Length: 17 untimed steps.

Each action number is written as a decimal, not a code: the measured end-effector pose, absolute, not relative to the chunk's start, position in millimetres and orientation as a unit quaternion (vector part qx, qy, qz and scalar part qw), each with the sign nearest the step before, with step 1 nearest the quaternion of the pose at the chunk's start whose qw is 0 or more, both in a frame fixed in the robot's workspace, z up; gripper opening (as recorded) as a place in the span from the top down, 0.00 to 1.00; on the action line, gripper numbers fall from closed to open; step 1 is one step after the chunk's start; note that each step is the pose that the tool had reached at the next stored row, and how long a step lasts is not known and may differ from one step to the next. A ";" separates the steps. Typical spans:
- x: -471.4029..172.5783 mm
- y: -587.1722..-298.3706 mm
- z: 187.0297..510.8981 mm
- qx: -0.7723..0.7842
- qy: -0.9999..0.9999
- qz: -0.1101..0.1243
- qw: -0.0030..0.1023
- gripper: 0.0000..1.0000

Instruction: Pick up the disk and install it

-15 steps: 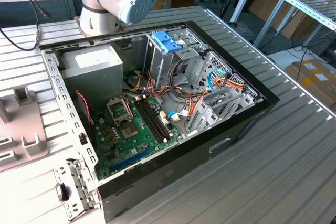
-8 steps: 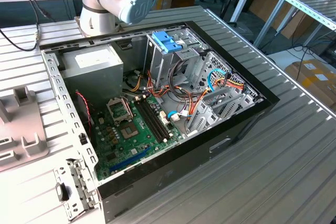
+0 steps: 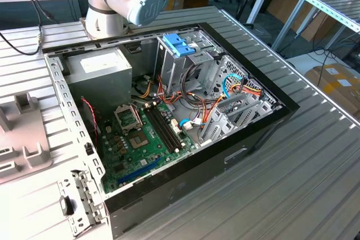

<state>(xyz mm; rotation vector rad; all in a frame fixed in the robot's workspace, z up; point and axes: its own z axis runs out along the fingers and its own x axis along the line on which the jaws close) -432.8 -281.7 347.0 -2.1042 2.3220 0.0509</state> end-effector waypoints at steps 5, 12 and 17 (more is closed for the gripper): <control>-432.8 -281.7 345.0 -0.671 0.741 0.016 0.004 0.37; -432.8 -281.7 342.3 -0.671 0.741 0.016 0.004 0.37; -432.8 -281.7 339.9 -0.671 0.741 0.016 0.004 0.37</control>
